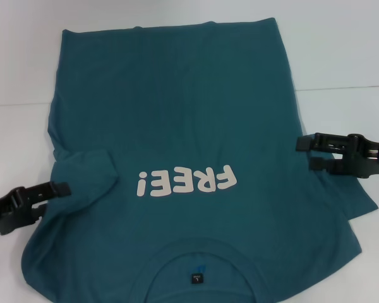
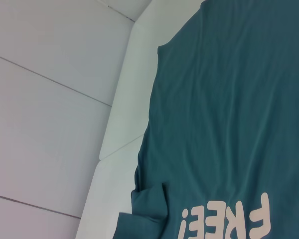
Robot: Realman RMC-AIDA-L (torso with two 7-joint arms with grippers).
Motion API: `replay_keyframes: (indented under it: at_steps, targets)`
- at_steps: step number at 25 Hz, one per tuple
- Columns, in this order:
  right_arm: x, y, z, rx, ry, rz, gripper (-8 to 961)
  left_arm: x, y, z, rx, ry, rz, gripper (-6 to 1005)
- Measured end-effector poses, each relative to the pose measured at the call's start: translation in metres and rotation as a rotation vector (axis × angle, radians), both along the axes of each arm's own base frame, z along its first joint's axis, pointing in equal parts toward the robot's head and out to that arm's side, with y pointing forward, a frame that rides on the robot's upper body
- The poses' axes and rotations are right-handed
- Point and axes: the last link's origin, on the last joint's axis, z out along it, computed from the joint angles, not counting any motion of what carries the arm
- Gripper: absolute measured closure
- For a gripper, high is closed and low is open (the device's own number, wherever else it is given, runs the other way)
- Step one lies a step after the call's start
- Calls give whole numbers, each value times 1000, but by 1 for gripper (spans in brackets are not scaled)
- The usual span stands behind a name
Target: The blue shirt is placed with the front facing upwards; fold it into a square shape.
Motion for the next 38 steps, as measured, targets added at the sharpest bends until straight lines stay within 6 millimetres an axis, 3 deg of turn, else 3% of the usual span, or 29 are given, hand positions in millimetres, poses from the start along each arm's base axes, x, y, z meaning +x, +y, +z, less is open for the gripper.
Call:
replay_keyframes:
  at_steps: [16,23,28,38]
  targets:
    - [1,2,2,16,-1,-10,39,8,-29,-22,-75,-24,-165,236]
    - [2,2,2,19,-1,-13,39,-17,-16,8,70,-23,31,237]
    - [2,2,3,20,-1,-11,39,-23,-12,4,40,-1,104,237]
    - [2,1,3,16,1,-10,39,-13,1,-7,20,-33,123,236]
